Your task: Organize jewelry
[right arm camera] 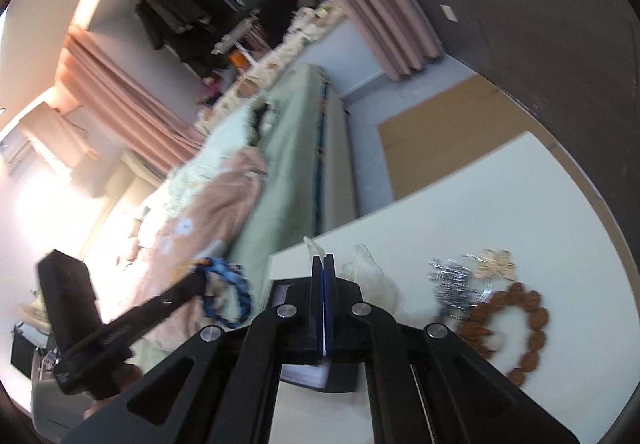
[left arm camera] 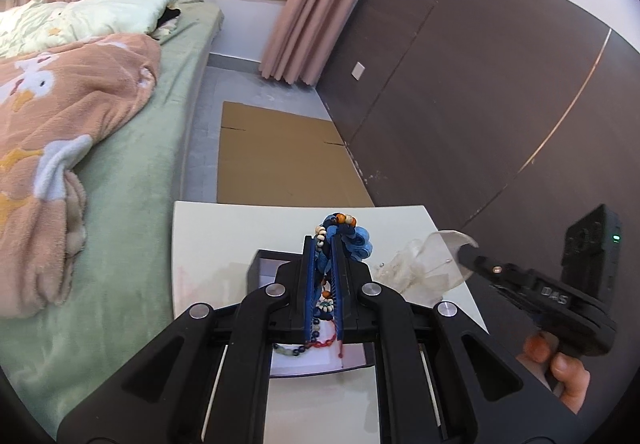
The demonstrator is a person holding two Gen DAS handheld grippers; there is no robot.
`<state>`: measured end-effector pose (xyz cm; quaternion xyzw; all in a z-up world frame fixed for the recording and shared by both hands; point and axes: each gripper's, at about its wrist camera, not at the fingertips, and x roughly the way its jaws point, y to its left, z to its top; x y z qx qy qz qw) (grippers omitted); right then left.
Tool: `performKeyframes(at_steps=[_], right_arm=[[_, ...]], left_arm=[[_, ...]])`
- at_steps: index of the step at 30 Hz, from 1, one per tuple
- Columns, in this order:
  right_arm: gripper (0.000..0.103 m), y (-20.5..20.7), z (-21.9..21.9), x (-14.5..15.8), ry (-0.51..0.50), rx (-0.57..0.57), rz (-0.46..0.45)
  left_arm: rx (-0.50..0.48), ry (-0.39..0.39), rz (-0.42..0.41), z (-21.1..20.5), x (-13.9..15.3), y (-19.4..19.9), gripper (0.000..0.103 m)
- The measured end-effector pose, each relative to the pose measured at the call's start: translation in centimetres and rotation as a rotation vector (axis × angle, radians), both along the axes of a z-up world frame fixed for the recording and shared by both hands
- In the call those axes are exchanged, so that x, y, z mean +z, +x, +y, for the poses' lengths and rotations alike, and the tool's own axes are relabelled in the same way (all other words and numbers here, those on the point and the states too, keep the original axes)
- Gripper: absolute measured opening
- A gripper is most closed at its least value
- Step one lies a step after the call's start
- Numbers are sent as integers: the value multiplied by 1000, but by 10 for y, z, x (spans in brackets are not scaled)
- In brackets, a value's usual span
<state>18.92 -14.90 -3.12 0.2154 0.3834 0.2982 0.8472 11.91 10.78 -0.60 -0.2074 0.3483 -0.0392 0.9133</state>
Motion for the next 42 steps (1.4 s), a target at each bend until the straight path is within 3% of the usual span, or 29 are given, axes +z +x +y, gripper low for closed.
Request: performKeyframes(at_steps=[6, 9, 11, 12, 13, 14, 15, 21, 26, 27, 29, 30, 42], right_arm=[[0, -14, 29, 14, 54, 77, -52], [5, -12, 41, 6, 18, 83, -11], [9, -4, 49, -7, -16, 96, 65], [30, -2, 47, -11, -23, 81, 87], [66, -2, 47, -11, -23, 81, 87], [75, -4, 44, -12, -27, 51, 76], [78, -8, 37, -10, -41, 6, 43], [77, -8, 15, -11, -82, -46, 59], [85, -9, -2, -15, -148, -95, 94], [85, -9, -5, -16, -172, -106, 102], [90, -9, -13, -18, -215, -132, 118], [92, -10, -19, -20, -230, -150, 128], [95, -18, -77, -23, -285, -244, 181]], left_arm=[[28, -11, -10, 15, 4, -8, 9], [40, -15, -11, 21, 5, -10, 8], [46, -17, -9, 24, 5, -12, 9], [46, -18, -7, 25, 4, -12, 9], [46, -19, -6, 25, 4, -11, 8], [45, -20, -4, 25, 4, -11, 8], [43, -20, -3, 25, 4, -11, 8], [12, -17, 13, 17, 1, -7, 9], [-28, -21, 38, 3, -5, -2, 11], [-42, -20, 49, -1, -7, 0, 16], [-44, -4, 58, -7, -10, 2, 60], [-36, 9, 52, -9, -10, 1, 64], [-77, 62, 86, -48, -20, 0, 65]])
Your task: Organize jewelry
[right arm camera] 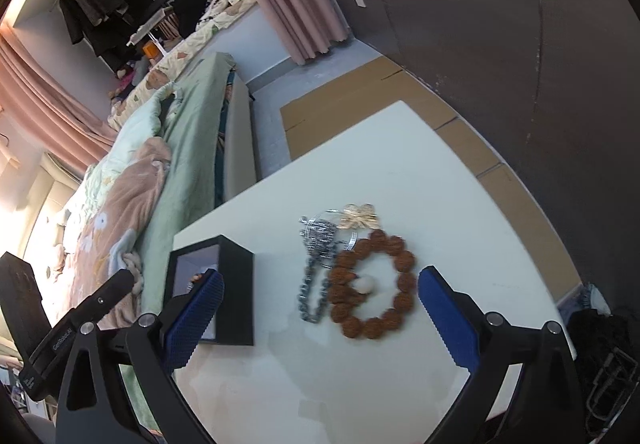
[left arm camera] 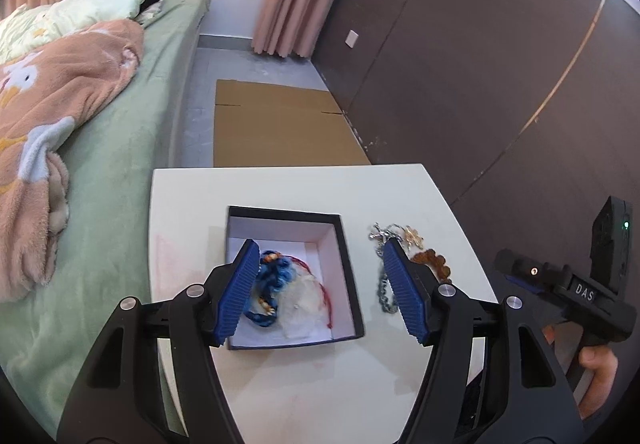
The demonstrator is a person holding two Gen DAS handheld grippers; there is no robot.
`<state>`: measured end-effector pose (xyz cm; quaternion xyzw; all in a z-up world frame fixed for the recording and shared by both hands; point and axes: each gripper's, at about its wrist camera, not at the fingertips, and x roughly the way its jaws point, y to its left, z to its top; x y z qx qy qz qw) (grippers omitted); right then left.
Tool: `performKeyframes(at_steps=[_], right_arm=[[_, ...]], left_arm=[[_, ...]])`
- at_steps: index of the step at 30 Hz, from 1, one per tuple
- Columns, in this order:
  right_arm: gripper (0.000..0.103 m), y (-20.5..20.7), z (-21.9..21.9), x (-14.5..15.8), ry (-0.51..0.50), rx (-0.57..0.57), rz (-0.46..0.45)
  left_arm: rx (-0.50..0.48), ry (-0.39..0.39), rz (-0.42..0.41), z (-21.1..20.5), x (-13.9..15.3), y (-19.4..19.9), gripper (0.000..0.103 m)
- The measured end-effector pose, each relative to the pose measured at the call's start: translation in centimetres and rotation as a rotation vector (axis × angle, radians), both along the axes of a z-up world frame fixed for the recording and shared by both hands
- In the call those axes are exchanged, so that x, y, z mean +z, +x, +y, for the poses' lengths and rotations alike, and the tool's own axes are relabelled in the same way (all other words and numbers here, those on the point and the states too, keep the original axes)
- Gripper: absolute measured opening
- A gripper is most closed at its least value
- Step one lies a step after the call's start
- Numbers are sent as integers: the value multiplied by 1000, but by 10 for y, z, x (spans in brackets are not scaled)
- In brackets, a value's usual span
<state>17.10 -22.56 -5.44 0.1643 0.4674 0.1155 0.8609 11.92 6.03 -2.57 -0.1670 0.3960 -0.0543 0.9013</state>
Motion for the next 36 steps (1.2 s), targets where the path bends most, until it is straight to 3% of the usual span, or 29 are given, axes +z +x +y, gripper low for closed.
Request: performKeyframes(at_steps=[9, 14, 23, 32, 36], right_arm=[[95, -4, -43, -6, 17, -36, 31], [94, -4, -60, -5, 26, -49, 31], [91, 9, -72, -18, -2, -59, 84], [90, 24, -73, -28, -27, -94, 119], [90, 28, -68, -27, -21, -79, 114]], left_arm=[[-66, 3, 12, -44, -8, 8, 65], [-110, 18, 38, -68, -17, 18, 46], [-152, 43, 101, -101, -39, 41, 37], [-189, 143, 177, -127, -66, 61, 36], [-185, 214, 168, -134, -69, 66, 33]])
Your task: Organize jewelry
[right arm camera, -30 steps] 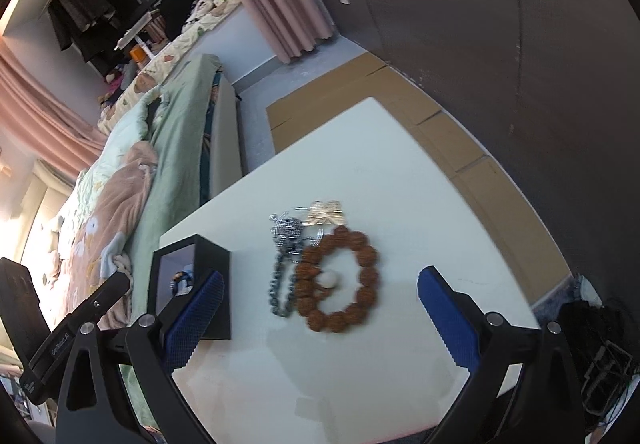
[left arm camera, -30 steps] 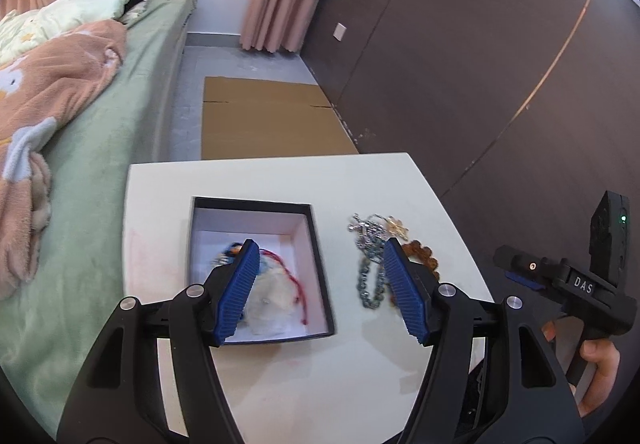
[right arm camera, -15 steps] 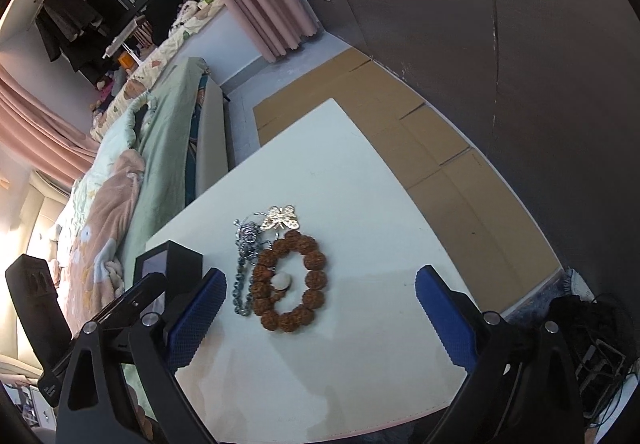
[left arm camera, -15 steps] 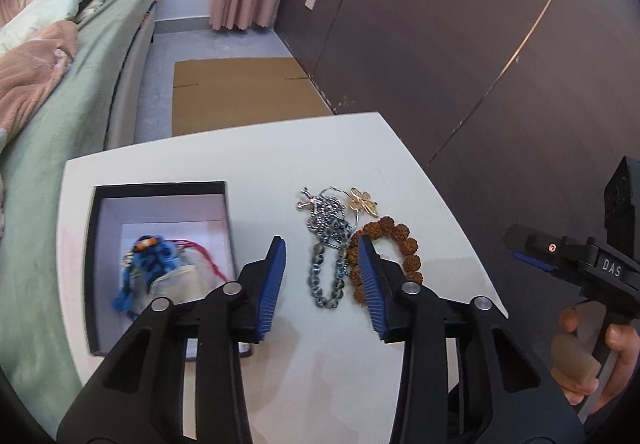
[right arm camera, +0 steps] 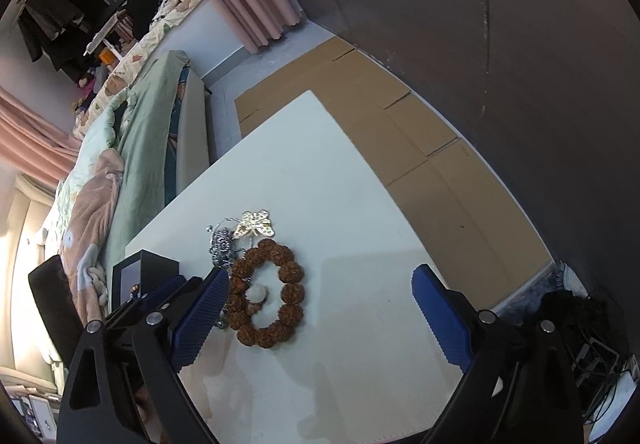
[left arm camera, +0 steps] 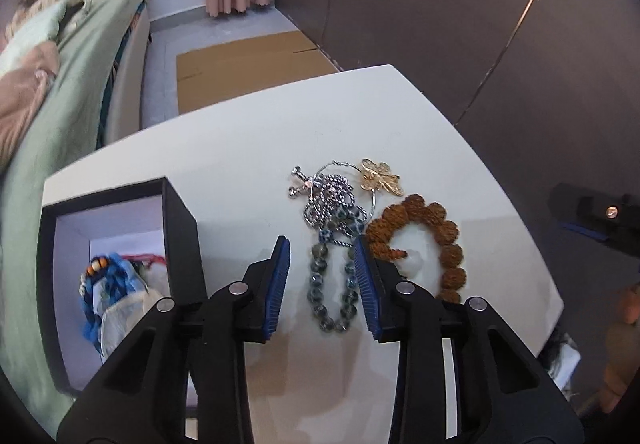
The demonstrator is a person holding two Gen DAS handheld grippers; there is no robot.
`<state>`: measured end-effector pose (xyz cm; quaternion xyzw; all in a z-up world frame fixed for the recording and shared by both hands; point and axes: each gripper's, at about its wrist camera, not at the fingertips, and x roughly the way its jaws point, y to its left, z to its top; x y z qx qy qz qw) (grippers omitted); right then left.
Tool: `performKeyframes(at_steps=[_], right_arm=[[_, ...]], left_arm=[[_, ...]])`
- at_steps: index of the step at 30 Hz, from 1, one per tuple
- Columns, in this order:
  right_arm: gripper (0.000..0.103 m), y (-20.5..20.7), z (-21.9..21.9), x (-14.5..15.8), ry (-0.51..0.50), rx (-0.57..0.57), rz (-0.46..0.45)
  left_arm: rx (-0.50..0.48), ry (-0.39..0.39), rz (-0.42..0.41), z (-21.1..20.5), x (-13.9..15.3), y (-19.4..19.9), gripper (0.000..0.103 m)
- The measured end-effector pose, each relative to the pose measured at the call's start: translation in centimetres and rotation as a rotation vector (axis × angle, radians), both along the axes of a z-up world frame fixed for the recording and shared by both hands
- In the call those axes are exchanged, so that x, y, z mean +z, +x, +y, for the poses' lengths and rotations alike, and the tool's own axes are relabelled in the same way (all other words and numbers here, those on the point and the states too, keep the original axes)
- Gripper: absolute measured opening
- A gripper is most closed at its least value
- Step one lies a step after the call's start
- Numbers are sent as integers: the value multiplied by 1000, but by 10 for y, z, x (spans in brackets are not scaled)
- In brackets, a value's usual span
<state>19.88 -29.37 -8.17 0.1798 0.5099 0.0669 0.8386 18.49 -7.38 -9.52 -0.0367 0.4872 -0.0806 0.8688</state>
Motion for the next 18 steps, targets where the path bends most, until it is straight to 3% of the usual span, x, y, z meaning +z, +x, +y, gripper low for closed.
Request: performKeyframes(at_steps=[6, 12, 13, 14, 18], right_arm=[[90, 6, 11, -1, -17, 34, 1], [90, 8, 10, -4, -19, 27, 12], [90, 9, 11, -5, -19, 27, 14], [89, 9, 12, -6, -19, 30, 17], [74, 13, 17, -16, -10, 53, 49]], left_arm=[[-13, -17, 34, -3, -10, 7, 32], [-29, -68, 78, -5, -22, 11, 19], [-30, -80, 81, -5, -22, 12, 7], [-23, -85, 84, -3, -22, 12, 5], [-13, -100, 66, 4, -15, 9, 1]])
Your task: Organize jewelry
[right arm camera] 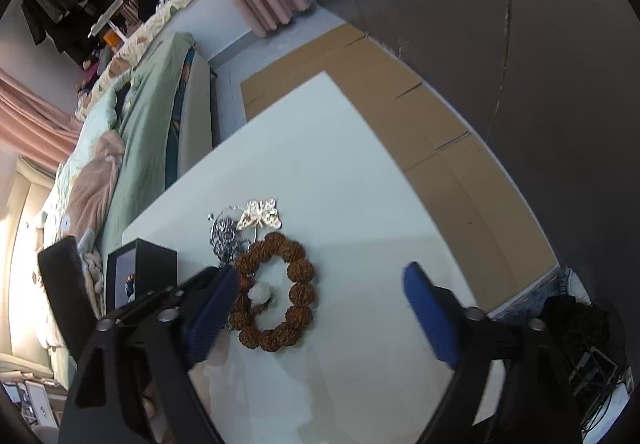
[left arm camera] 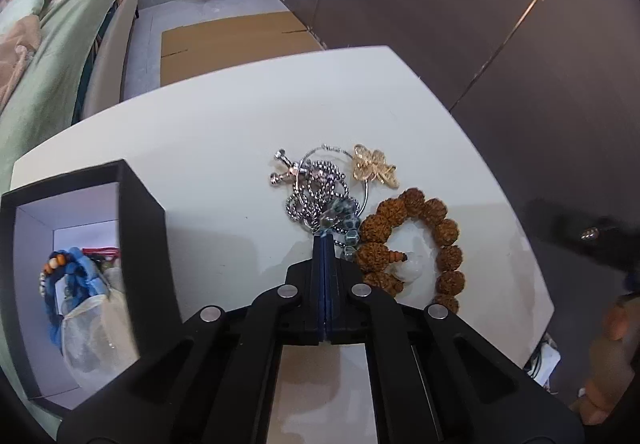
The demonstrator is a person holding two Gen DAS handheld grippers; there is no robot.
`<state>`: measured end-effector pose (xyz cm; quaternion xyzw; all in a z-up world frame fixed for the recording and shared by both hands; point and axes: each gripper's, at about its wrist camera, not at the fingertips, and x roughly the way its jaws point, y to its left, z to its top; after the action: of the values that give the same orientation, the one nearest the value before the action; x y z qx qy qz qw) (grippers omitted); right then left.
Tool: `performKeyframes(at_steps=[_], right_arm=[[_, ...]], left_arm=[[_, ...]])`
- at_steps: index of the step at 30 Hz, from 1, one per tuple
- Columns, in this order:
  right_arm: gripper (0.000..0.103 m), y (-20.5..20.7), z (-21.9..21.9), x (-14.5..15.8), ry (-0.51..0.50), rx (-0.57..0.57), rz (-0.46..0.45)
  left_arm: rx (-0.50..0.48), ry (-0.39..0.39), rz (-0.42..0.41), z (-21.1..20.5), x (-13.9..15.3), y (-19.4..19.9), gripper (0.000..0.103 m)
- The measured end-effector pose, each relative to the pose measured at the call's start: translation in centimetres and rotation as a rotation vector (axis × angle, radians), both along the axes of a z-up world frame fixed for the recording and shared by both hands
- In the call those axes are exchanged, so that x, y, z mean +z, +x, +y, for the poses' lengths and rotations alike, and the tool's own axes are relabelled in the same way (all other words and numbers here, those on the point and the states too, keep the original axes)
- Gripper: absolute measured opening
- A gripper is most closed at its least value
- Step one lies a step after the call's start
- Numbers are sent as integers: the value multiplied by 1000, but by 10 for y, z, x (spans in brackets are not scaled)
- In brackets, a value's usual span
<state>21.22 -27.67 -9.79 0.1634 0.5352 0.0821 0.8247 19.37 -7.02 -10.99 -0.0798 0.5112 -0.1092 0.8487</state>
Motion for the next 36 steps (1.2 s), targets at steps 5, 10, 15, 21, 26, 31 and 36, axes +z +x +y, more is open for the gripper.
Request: performKeyframes(at_steps=[5, 10, 15, 21, 26, 31, 36], right_arm=[[71, 7, 8, -14, -15, 11, 41], [68, 12, 19, -22, -45, 28, 63], [68, 10, 10, -16, -20, -8, 47], [68, 4, -9, -1, 12, -42, 4], [68, 4, -14, 4, 25, -38, -10], [68, 2, -19, 6, 29, -30, -18], [68, 7, -16, 0, 17, -13, 0]], left_arm=[[10, -56, -22, 9, 12, -3, 1], [-19, -62, -28, 8, 16, -5, 2], [-35, -53, -25, 2, 16, -2, 19], [-10, -48, -21, 2, 11, 2, 39], [6, -7, 3, -2, 1, 7, 27], [14, 44, 15, -9, -9, 10, 19], [16, 77, 10, -11, -12, 9, 11]])
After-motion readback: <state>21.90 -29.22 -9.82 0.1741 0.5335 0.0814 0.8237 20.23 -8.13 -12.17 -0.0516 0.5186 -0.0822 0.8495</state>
